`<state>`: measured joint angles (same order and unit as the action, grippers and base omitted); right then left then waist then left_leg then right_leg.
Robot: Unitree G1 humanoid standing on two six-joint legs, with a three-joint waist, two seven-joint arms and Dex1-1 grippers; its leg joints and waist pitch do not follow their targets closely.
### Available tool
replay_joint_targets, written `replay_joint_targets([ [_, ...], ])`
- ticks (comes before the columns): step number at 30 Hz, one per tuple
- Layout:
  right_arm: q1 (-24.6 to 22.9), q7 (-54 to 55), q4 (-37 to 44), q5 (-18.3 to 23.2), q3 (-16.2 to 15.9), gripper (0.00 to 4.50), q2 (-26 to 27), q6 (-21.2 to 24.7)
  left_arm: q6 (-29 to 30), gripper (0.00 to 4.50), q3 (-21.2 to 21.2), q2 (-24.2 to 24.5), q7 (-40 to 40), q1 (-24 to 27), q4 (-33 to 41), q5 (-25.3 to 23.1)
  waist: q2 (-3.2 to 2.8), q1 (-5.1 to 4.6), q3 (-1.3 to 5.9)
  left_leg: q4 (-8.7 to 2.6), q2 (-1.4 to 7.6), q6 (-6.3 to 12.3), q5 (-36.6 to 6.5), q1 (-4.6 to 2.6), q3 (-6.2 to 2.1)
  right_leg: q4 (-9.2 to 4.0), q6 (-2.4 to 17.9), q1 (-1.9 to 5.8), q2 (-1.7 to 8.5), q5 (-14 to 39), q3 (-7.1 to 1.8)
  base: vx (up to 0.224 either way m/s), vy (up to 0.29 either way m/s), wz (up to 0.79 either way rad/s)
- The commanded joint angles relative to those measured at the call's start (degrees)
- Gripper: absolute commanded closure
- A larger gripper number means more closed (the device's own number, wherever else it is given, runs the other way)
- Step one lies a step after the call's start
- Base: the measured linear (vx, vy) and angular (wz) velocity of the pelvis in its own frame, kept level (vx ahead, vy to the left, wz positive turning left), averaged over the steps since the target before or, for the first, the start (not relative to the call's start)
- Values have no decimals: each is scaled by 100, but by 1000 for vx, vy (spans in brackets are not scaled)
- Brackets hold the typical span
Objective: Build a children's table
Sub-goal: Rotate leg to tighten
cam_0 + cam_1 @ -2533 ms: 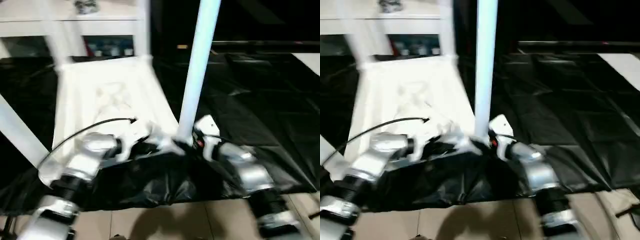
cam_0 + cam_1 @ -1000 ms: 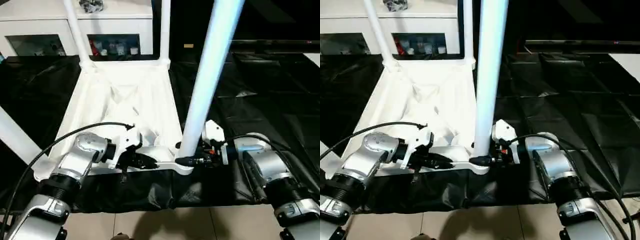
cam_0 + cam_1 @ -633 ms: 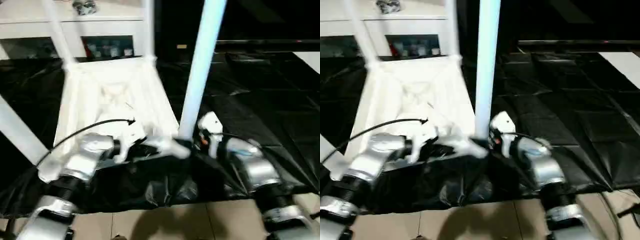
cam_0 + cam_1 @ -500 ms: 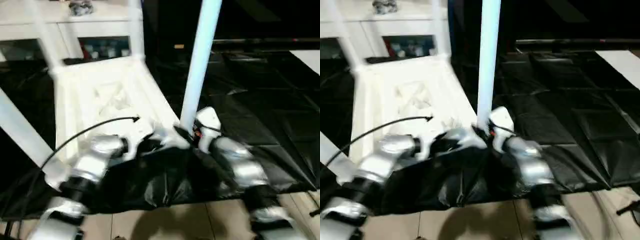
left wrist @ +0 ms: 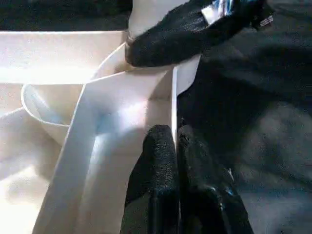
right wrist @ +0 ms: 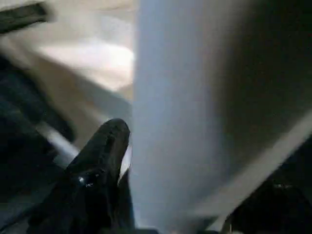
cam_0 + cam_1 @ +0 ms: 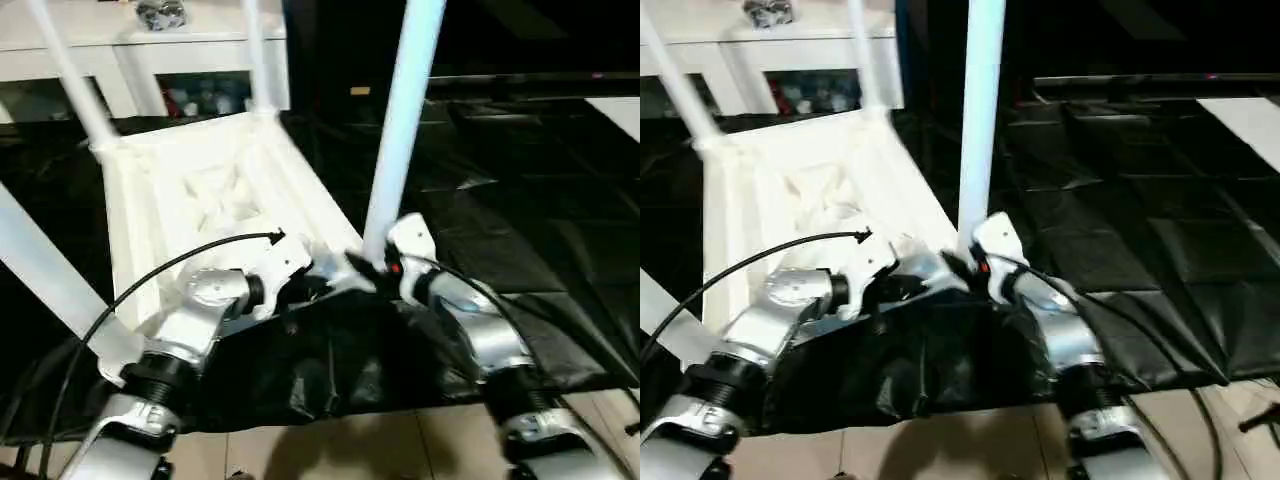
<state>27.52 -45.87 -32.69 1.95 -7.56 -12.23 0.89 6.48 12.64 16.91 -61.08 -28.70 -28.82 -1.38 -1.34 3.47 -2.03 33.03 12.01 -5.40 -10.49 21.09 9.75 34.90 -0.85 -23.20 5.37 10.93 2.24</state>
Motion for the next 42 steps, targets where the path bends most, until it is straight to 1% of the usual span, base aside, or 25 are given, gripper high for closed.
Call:
replay_joint_targets([
  [1, -81, -573, 50, 123, -194, 154, -69, 126, -241, 450, 65, -76, -318, -52, 111, 261, 48, -7, 312, -353, 59, 460, -1160, -27, 64, -386, 1422, 274, 151, 585, -142, 0, 0, 0],
  [2, -91, -707, 79, 142, -211, 154, -125, 128, -244, 450, 57, -52, -355, -64, 97, 268, 49, 9, 311, -353, 59, 438, -1124, -23, 61, -372, 1437, 288, 153, 552, -136, 0, 0, 0],
  [3, -112, -976, 148, 210, -238, 154, -230, 169, -248, 450, 47, 1, -462, -84, 69, 293, 74, 8, 314, -349, 64, 441, -1083, -22, 65, -366, 1445, 287, 150, 503, -137, 0, 0, 0],
  [8, -174, -2022, 324, 416, -478, 154, -625, 221, -249, 450, 68, 219, -998, -117, 19, 413, 73, 67, 309, -332, 78, 508, -1080, -22, 77, -345, 1509, 284, 159, 482, -131, 0, 0, 0],
  [9, -191, -2290, 336, 447, -574, 154, -722, 234, -245, 450, 95, 280, -1145, -125, -5, 449, 73, 86, 312, -332, 79, 502, -1081, -27, 74, -346, 1517, 287, 164, 529, -127, 0, 0, 0],
  [13, -177, -2738, 296, 461, -665, 154, -805, 132, -294, 450, 80, 361, -1406, -189, -154, 517, 87, 120, 299, -339, 78, 449, -1158, -30, 83, -363, 1485, 272, 168, 741, -136, 0, 0, 0],
  [15, -175, -2776, 294, 470, -669, 154, -810, 137, -296, 450, 80, 366, -1428, -196, -164, 512, 95, 134, 301, -345, 83, 424, -1150, -31, 75, -360, 1468, 275, 176, 780, -137, 0, 0, 0],
  [17, -159, -2854, 307, 507, -681, 168, -829, 177, -307, 450, 79, 389, -1482, -212, -188, 513, 90, 138, 304, -345, 84, 406, -1125, -39, 75, -362, 1458, 272, 177, 783, -138, 0, 0, 0],
  [19, -139, -3006, 321, 551, -718, 181, -852, 252, -334, 450, 70, 414, -1527, -231, -240, 510, 110, 137, 305, -343, 85, 410, -1109, -37, 80, -359, 1455, 270, 169, 772, -135, 0, 0, 0],
  [24, -186, -3147, 360, 560, -801, 210, -879, 250, -365, 450, 68, 431, -1554, -240, -298, 514, 121, 157, 312, -328, 84, 471, -963, -30, 84, -338, 1466, 274, 173, 633, -135, 0, 0, 0],
  [25, -205, -3175, 375, 564, -810, 222, -880, 265, -371, 450, 67, 430, -1552, -240, -306, 516, 142, 152, 306, -330, 83, 473, -973, -30, 88, -347, 1463, 270, 172, 679, -133, 0, 0, 0],
  [28, -317, -3162, 467, 560, -810, 235, -842, 297, -399, 450, 15, 402, -1438, -217, -317, 508, 140, 158, 300, -340, 87, 443, -1019, -32, 81, -359, 1388, 268, 179, 865, -137, 0, 0, 0],
  [29, -348, -3098, 494, 581, -786, 239, -814, 320, -419, 450, 5, 391, -1386, -206, -316, 488, 142, 154, 300, -342, 85, 429, -1037, -32, 81, -363, 1373, 266, 179, 904, -137, 0, 0, 0],
  [30, -396, -2917, 516, 609, -720, 245, -748, 373, -439, 450, 9, 361, -1247, -180, -292, 427, 190, 149, 301, -339, 84, 434, -1043, -32, 90, -370, 1363, 266, 177, 927, -138, 0, 0, 0],
  [31, -465, -2530, 506, 605, -605, 249, -601, 397, -454, 450, 6, 286, -987, -150, -276, 329, 162, 165, 294, -346, 86, 421, -1026, -36, 84, -375, 1327, 256, 187, 979, -147, 0, 0, 0],
  [32, -482, -2422, 499, 600, -576, 250, -561, 399, -455, 450, 5, 264, -916, -144, -273, 303, 160, 156, 286, -354, 86, 404, -1052, -30, 82, -385, 1304, 251, 193, 1038, -151, 0, 0, 0],
  [33, -501, -2199, 475, 604, -516, 251, -478, 445, -421, 450, 17, 214, -740, -136, -247, 229, 178, 129, 274, -385, 85, 295, -1275, -41, 71, -421, 1208, 245, 191, 1382, -146, 0, 0, 0],
  [34, -501, -2199, 475, 604, -516, 251, -478, 445, -421, 450, 17, 214, -740, -136, -247, 229, 178, 129, 274, -385, 85, 295, -1275, -41, 71, -421, 1208, 245, 191, 1382, -146, 0, 0, 0],
  [35, -511, -2066, 461, 611, -480, 252, -428, 482, -396, 450, 27, 183, -628, -131, -228, 180, 171, 108, 258, -407, 86, 207, -1469, -54, 59, -462, 1098, 230, 196, 1734, -149, 0, 0, 0],
  [36, -546, -1512, 404, 525, -391, 252, -217, 529, -281, 450, 31, 15, -310, -104, -124, 113, 158, 97, 242, -425, 89, 132, -1625, -70, 54, -493, 1020, 200, 195, 1958, -158, 0, 0, 0],
  [38, -599, -1003, 412, 442, -329, 253, 10, 627, -146, 450, 38, -184, 19, -88, -25, 49, 166, 73, 238, -444, 86, 40, -1735, -68, 42, -503, 946, 198, 193, 2110, -157, 0, 0, 0],
  [39, -620, -486, 405, 334, -291, 253, 254, 766, -55, 450, 90, -381, 317, -87, 43, -56, 161, 27, 229, -468, 69, -55, -1923, -56, 15, -528, 810, 196, 192, 2404, -138, 0, 0, 0],
  [40, -617, -183, 390, 276, -276, 253, 437, 809, -21, 450, 157, -512, 464, -92, 72, -132, 180, -5, 225, -473, 67, -73, -1997, -56, 13, -550, 757, 185, 185, 2515, -137, 0, 0, 0],
  [41, -596, -3, 359, 248, -257, 254, 539, 853, 3, 450, 189, -580, 533, -93, 88, -155, 144, -35, 232, -467, 52, -102, -2092, -76, -5, -573, 694, 170, 196, 2704, -137, 0, 0, 0],
  [42, -515, 531, 244, 150, -205, 254, 829, 939, 73, 450, 259, -777, 743, -101, 128, -209, 160, -84, 228, -475, 48, -117, -2111, -51, -16, -587, 640, 166, 194, 2781, -141, 0, 0, 0],
])
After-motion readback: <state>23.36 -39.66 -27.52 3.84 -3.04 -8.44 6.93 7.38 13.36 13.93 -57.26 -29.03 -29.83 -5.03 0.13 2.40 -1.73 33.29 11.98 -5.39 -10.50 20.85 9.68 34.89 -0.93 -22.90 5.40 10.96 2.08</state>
